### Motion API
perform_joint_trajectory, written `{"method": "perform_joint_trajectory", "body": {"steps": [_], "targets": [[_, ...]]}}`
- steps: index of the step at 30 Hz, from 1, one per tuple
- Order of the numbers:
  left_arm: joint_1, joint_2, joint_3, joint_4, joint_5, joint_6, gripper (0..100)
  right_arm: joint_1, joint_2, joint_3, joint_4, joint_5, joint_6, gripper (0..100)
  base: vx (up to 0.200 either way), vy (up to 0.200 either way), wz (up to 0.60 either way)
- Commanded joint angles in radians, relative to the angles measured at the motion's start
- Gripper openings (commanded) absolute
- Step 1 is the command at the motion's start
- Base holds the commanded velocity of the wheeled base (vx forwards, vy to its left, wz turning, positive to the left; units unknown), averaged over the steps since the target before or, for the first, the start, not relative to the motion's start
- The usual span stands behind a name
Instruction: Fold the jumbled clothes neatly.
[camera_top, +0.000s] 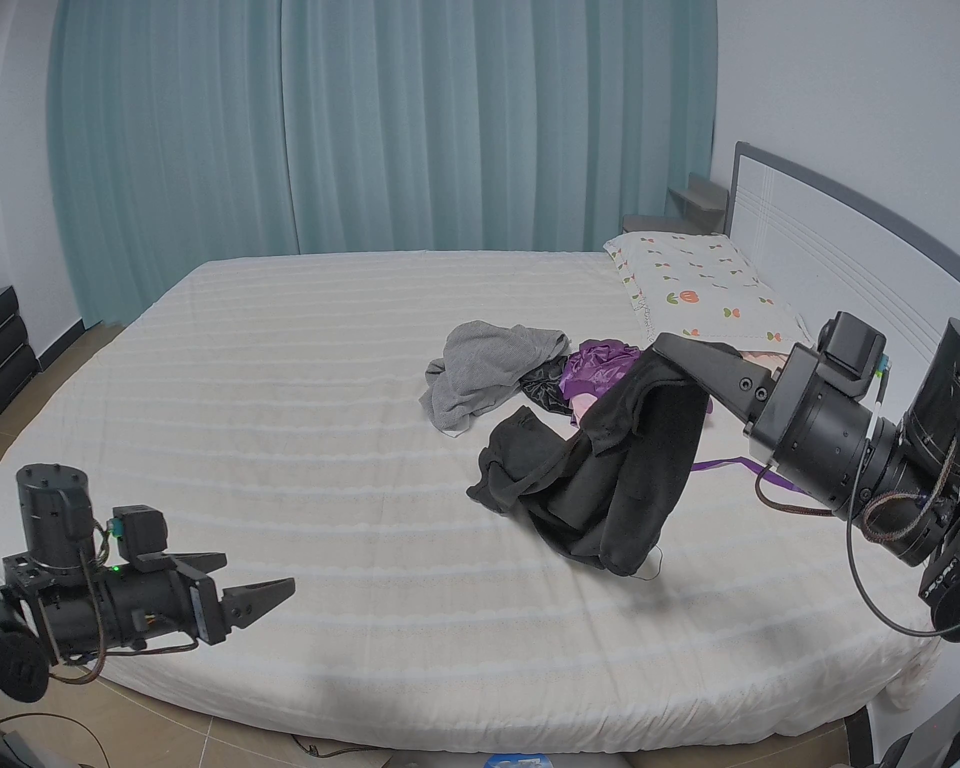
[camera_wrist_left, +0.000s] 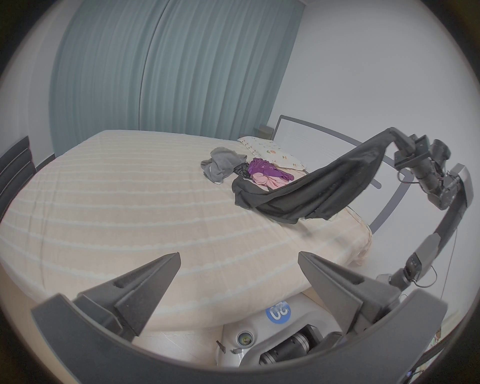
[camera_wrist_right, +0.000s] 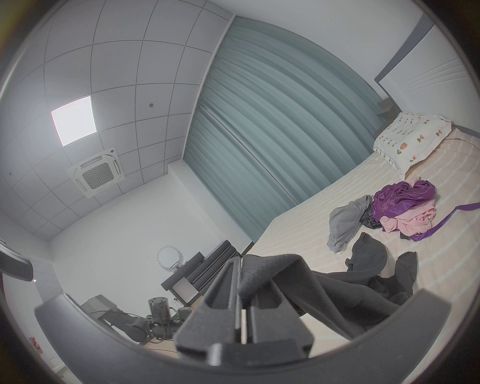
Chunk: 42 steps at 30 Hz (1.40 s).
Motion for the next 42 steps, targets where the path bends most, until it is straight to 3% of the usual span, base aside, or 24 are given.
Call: {"method": "perform_joint_trajectory", "body": {"steps": [1, 3, 8, 14, 28, 36, 42], "targets": [[-0.047, 0.315, -0.030, -0.189, 0.052, -0.033, 100, 0.000, 0.002, -0.007, -0.001, 0.000, 0.000, 0, 0.000, 0.000, 0.00], [-0.086, 0.425, -0.049, -0.285, 0.096, -0.047, 100, 0.000, 0.001, -0.007, -0.001, 0.000, -0.001, 0, 0.000, 0.000, 0.00], [-0.195, 0.591, -0.153, -0.376, 0.187, -0.121, 100, 0.000, 0.002, -0.009, -0.003, 0.000, 0.000, 0, 0.000, 0.000, 0.00], [-0.291, 0.714, -0.308, -0.385, 0.205, -0.197, 100, 0.002, 0.002, -0.007, -0.003, -0.002, 0.000, 0, 0.000, 0.000, 0.00], [-0.319, 1.001, -0.599, -0.387, 0.208, -0.199, 100, 0.008, 0.001, -0.020, -0.003, -0.005, -0.004, 0, 0.000, 0.000, 0.00], [-0.342, 1.128, -0.809, -0.384, 0.215, -0.268, 100, 0.041, 0.002, -0.021, -0.001, -0.011, -0.006, 0, 0.000, 0.000, 0.00], [-0.354, 1.237, -0.969, -0.376, 0.293, -0.271, 100, 0.048, 0.002, -0.020, -0.001, -0.011, -0.006, 0, 0.000, 0.000, 0.00]]}}
